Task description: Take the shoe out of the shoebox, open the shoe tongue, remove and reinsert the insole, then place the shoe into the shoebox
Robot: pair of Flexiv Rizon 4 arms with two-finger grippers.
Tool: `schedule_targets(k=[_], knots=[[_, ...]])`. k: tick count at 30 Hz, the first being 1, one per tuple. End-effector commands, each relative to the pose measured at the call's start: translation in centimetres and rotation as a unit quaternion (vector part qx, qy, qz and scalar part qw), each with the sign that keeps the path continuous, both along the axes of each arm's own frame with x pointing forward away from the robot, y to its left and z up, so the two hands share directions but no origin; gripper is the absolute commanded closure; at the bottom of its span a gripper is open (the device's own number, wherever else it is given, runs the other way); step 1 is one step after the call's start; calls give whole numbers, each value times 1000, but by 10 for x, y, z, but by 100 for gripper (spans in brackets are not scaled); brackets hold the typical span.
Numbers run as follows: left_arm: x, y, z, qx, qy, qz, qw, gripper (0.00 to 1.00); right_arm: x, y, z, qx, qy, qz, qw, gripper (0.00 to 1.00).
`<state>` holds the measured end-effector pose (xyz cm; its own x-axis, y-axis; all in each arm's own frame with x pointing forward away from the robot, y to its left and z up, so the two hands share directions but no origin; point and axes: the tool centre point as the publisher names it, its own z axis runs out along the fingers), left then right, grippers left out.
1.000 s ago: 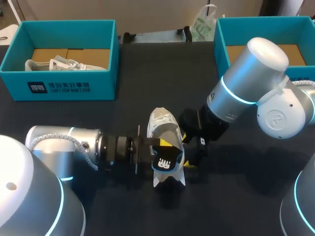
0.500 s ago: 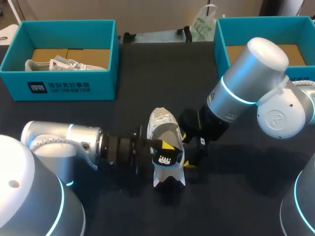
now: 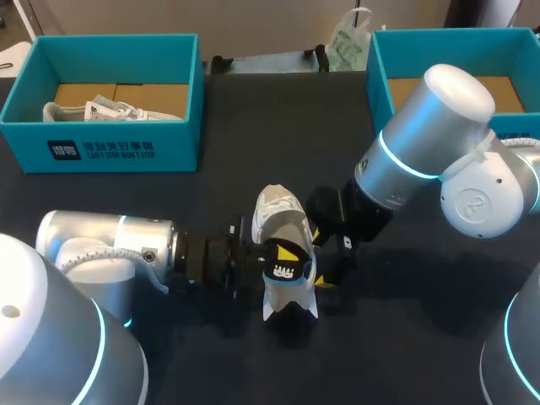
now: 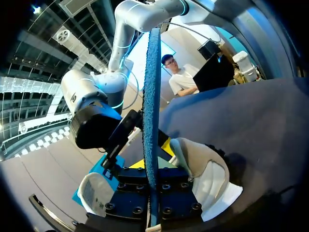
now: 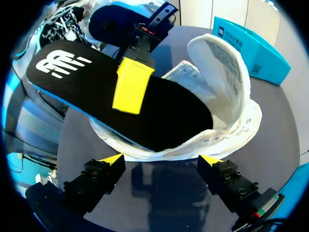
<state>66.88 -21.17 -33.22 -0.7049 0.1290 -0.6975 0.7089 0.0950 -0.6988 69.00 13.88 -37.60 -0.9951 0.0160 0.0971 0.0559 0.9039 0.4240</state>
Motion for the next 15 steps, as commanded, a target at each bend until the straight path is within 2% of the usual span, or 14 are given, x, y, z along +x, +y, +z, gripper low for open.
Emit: schedule_targets(k=[1, 9, 15], knots=[[10, -5, -8, 0, -3, -4, 1000, 100, -1, 1, -1, -1, -1, -1, 1000, 0], [23, -8, -19, -2, -8, 7, 1000, 100, -1, 1, -1, -1, -1, -1, 1000, 0], [19, -7, -19, -1, -5, 3, 1000, 100, -1, 1, -1, -1, -1, -1, 1000, 0]])
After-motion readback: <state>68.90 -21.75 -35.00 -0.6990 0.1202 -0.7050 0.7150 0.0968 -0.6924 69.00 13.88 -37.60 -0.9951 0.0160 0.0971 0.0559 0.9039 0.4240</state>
